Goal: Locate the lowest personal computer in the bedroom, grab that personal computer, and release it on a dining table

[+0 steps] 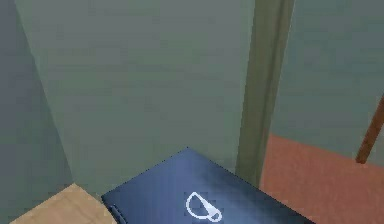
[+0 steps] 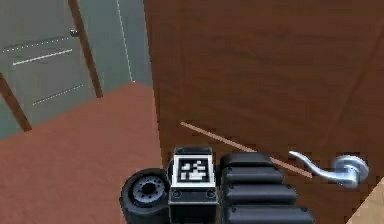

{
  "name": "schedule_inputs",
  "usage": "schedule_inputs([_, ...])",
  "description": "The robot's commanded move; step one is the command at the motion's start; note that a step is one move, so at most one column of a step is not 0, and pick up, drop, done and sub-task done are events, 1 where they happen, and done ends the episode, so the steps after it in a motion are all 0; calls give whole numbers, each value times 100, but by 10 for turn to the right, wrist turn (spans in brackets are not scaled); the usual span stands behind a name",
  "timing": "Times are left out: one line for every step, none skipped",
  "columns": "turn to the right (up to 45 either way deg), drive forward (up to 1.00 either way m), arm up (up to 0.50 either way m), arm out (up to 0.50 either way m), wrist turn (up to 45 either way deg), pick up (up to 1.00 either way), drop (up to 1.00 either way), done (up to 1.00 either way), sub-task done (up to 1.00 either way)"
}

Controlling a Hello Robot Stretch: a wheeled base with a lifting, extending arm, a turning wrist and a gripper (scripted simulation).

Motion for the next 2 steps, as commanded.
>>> schedule_inputs([450,0,0,0,0,0,0,0,0])
schedule_inputs([60,0,0,0,0,0,0,0,0])
